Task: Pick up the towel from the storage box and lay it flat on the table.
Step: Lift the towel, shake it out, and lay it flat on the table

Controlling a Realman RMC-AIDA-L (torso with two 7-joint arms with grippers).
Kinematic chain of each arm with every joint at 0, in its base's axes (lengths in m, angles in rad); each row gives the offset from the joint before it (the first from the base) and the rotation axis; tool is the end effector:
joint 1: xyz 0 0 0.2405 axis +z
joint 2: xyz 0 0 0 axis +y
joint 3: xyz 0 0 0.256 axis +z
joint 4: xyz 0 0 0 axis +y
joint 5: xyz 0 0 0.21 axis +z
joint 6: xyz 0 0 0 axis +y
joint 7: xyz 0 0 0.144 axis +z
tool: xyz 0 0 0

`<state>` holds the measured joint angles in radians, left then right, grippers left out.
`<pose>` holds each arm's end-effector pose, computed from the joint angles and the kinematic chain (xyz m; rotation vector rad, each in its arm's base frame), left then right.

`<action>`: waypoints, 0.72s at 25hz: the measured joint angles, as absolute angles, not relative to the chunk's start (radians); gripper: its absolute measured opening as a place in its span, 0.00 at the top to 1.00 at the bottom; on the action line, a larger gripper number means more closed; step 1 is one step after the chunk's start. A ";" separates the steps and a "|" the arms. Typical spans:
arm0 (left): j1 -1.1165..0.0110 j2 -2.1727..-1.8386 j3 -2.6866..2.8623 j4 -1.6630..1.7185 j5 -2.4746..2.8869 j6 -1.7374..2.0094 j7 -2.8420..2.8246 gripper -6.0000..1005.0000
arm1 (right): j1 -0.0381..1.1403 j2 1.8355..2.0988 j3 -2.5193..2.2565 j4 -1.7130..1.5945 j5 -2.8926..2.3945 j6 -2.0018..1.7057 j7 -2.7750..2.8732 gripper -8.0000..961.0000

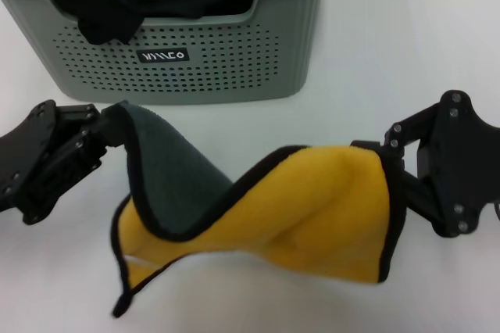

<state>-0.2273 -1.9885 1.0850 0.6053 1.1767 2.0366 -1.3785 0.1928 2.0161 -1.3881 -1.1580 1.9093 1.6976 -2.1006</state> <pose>-0.2535 0.2275 0.0562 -2.5651 -0.5280 -1.6594 0.1740 0.2540 0.0282 -2.6895 -0.4327 1.1686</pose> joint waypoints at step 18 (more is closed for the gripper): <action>0.130 -1.997 1.305 1.050 0.929 2.040 -1.488 0.98 | 0.158 2.014 -1.478 -1.305 1.989 1.809 -1.936 0.96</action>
